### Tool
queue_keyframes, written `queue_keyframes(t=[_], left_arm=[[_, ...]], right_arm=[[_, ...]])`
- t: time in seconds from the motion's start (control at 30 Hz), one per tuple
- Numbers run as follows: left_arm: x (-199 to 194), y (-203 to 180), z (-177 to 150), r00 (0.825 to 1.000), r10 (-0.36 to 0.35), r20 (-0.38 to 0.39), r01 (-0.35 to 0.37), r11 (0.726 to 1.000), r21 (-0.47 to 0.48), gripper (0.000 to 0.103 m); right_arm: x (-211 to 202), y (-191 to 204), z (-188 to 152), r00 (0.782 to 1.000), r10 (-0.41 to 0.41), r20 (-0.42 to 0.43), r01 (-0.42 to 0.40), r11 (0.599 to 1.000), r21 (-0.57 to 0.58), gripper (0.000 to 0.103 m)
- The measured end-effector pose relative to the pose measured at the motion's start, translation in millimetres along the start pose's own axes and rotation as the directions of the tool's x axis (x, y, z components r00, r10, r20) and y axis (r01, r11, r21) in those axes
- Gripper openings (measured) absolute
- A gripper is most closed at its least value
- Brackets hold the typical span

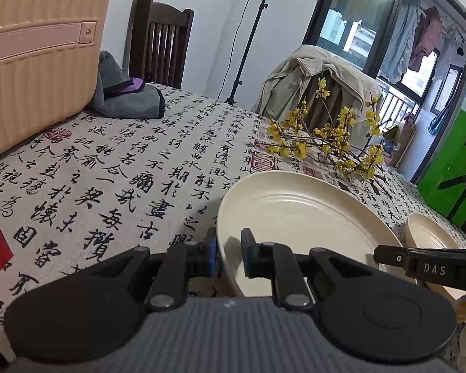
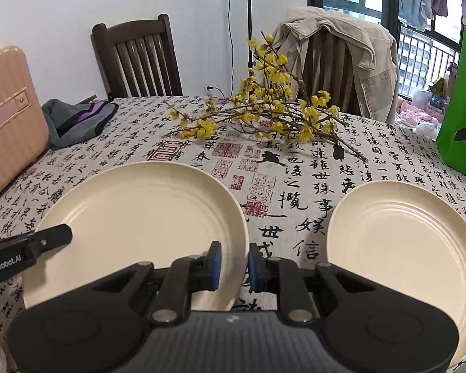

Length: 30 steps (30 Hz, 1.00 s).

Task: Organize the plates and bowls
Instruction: 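Lift the gripped cream plate up off the table with both grippers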

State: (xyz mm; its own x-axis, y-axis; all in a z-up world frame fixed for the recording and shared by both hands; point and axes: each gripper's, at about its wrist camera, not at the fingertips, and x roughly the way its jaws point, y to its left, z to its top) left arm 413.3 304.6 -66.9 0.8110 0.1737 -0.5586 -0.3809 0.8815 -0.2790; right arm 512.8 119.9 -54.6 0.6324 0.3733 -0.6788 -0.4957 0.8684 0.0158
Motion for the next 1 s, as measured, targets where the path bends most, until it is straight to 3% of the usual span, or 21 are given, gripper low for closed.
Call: queue_keyframes(t=[1.0], left_arm=[[-45.8,-8.1,3.8,0.996,-0.045,0.083,0.044,0.999,0.014,0.016]], right_arm=[[-58.6,-2.9,-10.0,0.995,0.019,0.096,-0.023,0.999,0.037,0.016]])
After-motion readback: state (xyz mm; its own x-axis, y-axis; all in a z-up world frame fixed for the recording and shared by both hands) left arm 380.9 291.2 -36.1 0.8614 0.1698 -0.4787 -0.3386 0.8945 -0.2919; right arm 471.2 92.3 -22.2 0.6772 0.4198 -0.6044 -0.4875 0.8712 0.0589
